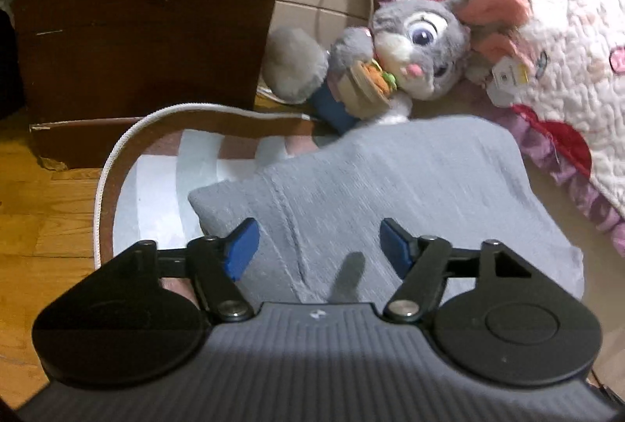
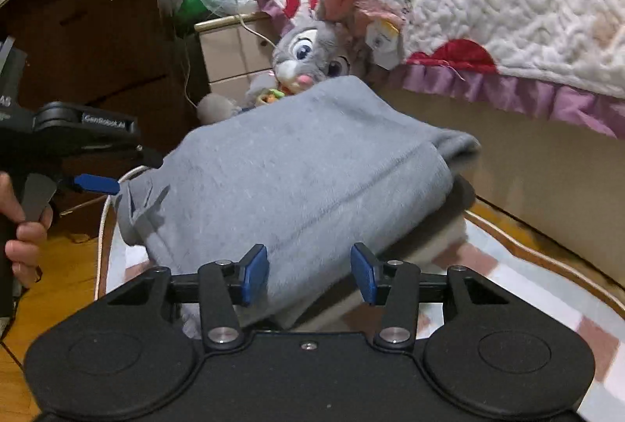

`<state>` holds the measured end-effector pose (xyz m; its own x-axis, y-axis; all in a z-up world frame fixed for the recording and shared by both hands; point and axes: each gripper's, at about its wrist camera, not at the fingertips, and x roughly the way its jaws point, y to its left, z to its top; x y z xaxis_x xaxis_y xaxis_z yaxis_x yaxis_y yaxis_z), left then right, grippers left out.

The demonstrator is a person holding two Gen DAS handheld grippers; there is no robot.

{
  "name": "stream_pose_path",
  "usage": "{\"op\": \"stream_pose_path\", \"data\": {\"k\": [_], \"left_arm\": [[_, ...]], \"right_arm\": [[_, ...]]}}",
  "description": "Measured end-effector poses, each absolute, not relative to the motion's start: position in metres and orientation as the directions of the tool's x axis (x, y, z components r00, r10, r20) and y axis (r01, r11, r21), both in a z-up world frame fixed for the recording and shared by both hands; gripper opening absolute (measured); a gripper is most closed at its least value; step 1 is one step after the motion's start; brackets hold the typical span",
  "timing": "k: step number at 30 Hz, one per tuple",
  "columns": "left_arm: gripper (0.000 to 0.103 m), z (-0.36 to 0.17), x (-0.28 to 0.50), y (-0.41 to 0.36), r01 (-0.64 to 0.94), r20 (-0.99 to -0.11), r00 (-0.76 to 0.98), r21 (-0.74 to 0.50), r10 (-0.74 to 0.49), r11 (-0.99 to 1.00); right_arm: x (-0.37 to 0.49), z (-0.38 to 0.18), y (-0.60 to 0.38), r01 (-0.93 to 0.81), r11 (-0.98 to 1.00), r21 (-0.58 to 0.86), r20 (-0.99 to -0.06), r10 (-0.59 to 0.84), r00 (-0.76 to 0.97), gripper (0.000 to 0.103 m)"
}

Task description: Fold clothes

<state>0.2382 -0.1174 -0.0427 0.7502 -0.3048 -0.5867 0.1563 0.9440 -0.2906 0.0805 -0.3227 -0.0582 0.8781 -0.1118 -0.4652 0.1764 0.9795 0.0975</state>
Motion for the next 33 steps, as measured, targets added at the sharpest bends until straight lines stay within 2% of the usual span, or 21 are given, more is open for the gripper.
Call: {"op": "stream_pose_path", "data": {"k": [2, 5, 10, 13, 18, 23, 28, 33], "left_arm": [[0.075, -0.038, 0.23, -0.115, 0.169, -0.598, 0.72, -0.339, -0.351, 0.925], [0.087, -0.028, 0.212, -0.112, 0.177, -0.605, 0.701, -0.367, -0.378, 0.913], [0.097, -0.015, 0.179, -0.119, 0.163, -0.657, 0.691, -0.266, -0.303, 0.95], [0.098, -0.012, 0.155, -0.12, 0.181, -0.67, 0.68, -0.239, -0.297, 0.954], [0.098, -0.014, 0.117, -0.12, 0.268, -0.702, 0.595, -0.287, -0.392, 0.92], [0.098, -0.013, 0.061, -0.132, 0.307, -0.699, 0.648, -0.122, -0.301, 0.944], [0.1, -0.031, -0.001, -0.141, 0.348, -0.675, 0.691, -0.003, -0.259, 0.938], [0.103, -0.045, -0.043, -0.146, 0.406, -0.652, 0.705, 0.048, -0.279, 0.913]], "right_arm": [[0.068, -0.055, -0.319, 0.184, 0.973, 0.137, -0.483, -0.097, 0.87, 0.057], [0.049, -0.049, -0.312, 0.198, 0.964, 0.18, -0.503, -0.083, 0.86, 0.063], [0.013, -0.031, -0.297, 0.223, 0.964, 0.143, -0.501, -0.124, 0.856, 0.065], [-0.009, -0.022, -0.291, 0.243, 0.96, 0.141, -0.498, -0.143, 0.855, 0.066], [-0.041, -0.014, -0.294, 0.266, 0.943, 0.199, -0.527, -0.126, 0.841, 0.066], [-0.073, -0.005, -0.292, 0.286, 0.933, 0.217, -0.512, -0.14, 0.847, 0.068], [-0.104, -0.007, -0.284, 0.31, 0.927, 0.212, -0.493, -0.172, 0.853, 0.069], [-0.127, -0.024, -0.268, 0.342, 0.926, 0.159, -0.488, -0.228, 0.843, 0.069]]}}
